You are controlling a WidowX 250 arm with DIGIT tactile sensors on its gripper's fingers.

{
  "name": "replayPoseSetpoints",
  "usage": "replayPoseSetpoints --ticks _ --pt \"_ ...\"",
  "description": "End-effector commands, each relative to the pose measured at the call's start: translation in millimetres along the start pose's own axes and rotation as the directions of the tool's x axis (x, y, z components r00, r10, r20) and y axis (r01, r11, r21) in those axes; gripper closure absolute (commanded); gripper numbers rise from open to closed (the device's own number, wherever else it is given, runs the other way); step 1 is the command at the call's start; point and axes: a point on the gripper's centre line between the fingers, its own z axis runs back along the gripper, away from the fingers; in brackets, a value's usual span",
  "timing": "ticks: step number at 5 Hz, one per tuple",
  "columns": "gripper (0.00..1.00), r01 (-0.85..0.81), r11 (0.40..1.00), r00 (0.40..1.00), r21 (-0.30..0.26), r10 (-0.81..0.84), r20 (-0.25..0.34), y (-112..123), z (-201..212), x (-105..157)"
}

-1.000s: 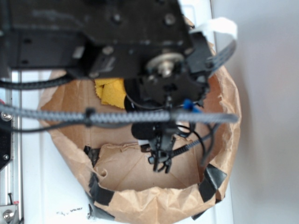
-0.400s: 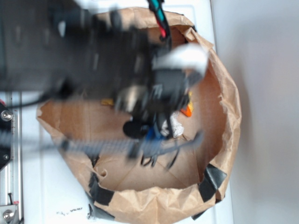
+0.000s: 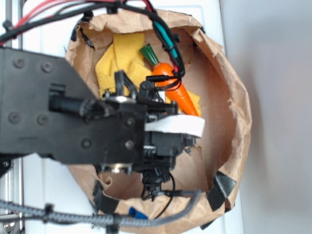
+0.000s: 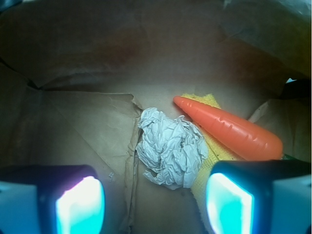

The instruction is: Grab the white paper.

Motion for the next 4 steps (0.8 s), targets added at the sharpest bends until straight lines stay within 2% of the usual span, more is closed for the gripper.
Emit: replayPoseSetpoints --ticks 1,2,4 --pt "0.00 0.190 0.964 0.982 -0.189 -0.182 0.057 12 -2 30" --pt "0.00 0.316 0.922 0.948 -0.221 -0.302 0.097 14 -9 32" --pt "0.00 0.378 0.884 0.925 -0.274 -0.351 0.142 17 3 26"
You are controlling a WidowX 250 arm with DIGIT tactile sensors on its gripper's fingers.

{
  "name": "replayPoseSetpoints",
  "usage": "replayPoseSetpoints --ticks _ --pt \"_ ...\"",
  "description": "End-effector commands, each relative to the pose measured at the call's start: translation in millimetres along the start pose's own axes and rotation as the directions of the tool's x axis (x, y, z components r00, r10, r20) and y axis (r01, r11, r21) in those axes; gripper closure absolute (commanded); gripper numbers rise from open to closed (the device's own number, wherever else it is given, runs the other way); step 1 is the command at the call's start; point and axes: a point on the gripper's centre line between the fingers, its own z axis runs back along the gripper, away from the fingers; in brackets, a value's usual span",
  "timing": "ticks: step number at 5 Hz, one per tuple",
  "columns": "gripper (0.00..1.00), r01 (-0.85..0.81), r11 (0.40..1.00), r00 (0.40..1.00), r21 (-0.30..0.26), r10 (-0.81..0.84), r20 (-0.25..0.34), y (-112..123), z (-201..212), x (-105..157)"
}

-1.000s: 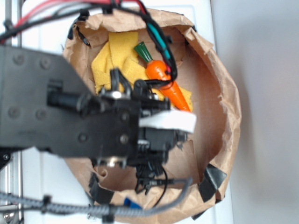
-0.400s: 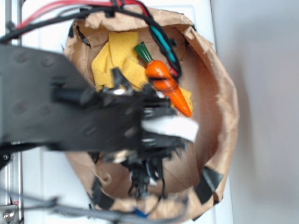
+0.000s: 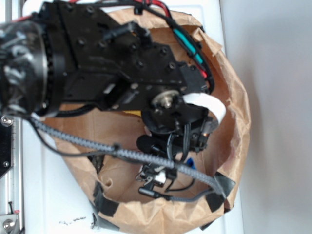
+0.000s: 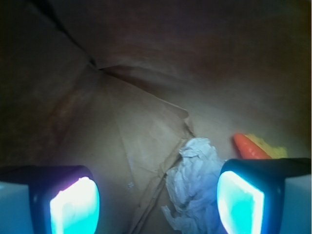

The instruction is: Grab the white paper.

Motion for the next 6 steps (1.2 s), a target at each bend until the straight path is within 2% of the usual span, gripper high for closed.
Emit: replayPoseSetpoints --ticks 1,2,4,5,6 --pt "0.00 0.049 0.997 0.998 0.055 -0.051 0.040 12 18 13" --pt "0.00 0.041 0.996 0.999 0.082 -0.040 -0.009 17 8 11" --pt "0.00 0.021 0.986 1.000 0.167 -0.021 0.003 34 0 6" --pt "0.00 0.060 0.985 0.997 0.164 -0.068 0.039 28 -8 -6" --pt "0.00 0.079 0.984 0.993 0.160 -0.091 0.069 5 -4 -34"
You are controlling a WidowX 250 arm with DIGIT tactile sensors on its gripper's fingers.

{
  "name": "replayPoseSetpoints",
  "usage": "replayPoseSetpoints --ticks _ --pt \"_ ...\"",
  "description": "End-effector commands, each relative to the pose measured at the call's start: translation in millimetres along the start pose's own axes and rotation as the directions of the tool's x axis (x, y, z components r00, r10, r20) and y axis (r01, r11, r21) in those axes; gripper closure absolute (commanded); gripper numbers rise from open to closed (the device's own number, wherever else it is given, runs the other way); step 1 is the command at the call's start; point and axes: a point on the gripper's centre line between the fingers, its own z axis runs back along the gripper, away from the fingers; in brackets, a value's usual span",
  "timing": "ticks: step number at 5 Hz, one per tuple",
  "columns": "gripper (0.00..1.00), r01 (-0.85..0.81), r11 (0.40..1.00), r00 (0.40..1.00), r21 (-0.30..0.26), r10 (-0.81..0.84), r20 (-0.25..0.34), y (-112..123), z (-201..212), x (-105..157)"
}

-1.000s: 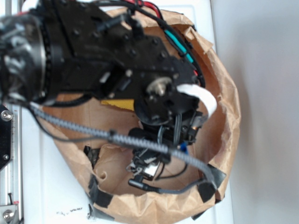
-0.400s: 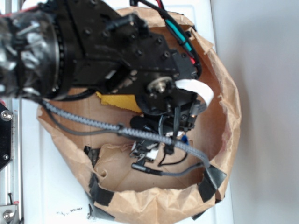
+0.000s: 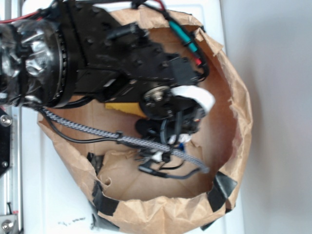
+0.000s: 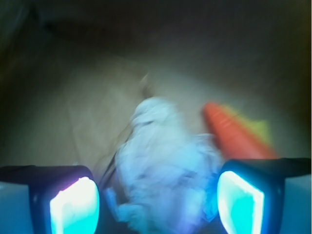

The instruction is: Grab the white paper.

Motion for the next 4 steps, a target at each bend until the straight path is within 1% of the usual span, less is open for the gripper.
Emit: replayPoseSetpoints --ticks 1,2,3,4 --pt "0.23 0.049 0.998 0.996 0.047 -0.052 0.069 -15 15 -13" --pt "1.00 0.011 0.998 0.998 0.066 -0.015 0.061 -10 11 -19" --pt "1.00 0.015 0.998 0.998 0.067 -0.019 0.063 -7 11 -21" --pt "0.54 -0.012 0.999 0.998 0.044 0.009 0.054 2 11 -10"
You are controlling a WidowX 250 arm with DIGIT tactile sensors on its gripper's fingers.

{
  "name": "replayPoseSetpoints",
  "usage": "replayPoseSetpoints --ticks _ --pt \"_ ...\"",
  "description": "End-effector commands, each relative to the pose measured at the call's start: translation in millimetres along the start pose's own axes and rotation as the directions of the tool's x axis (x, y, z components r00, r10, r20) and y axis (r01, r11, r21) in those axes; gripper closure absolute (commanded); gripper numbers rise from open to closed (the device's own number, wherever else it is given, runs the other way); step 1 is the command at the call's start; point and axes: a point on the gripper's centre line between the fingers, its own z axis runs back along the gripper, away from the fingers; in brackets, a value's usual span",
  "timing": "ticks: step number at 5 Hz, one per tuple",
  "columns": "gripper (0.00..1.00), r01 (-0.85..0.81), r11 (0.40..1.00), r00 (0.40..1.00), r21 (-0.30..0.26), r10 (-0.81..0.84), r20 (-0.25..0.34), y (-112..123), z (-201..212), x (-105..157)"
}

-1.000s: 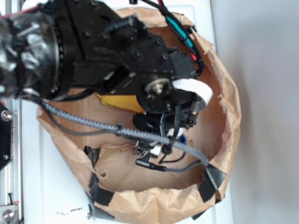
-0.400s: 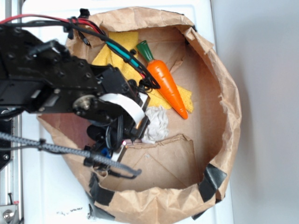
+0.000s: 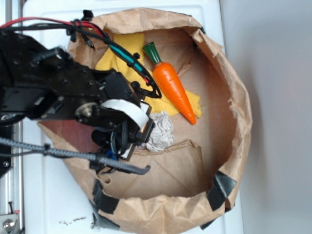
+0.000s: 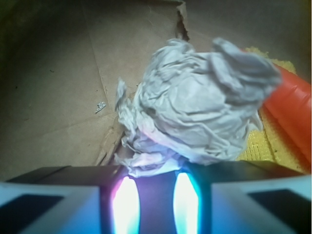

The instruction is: Grab the white paper.

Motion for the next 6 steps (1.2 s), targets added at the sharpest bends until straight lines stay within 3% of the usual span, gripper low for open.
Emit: replayPoseSetpoints --ticks 1,2,3,4,5,6 --pt "0.00 -0.037 0.996 0.998 -0.083 0.040 0.039 26 22 32" --pt "0.00 -0.112 0.977 0.989 -0.184 0.128 0.076 31 52 41" --pt "0.00 -0.191 0.960 0.976 -0.205 0.208 0.062 40 59 50" --pt "0.00 -0.252 0.948 0.963 -0.197 0.265 0.042 49 55 59" --pt "0.00 -0.326 0.933 0.932 -0.153 0.344 0.114 54 56 63" --pt "0.00 -0.351 0.927 0.924 -0.134 0.366 0.109 53 50 64"
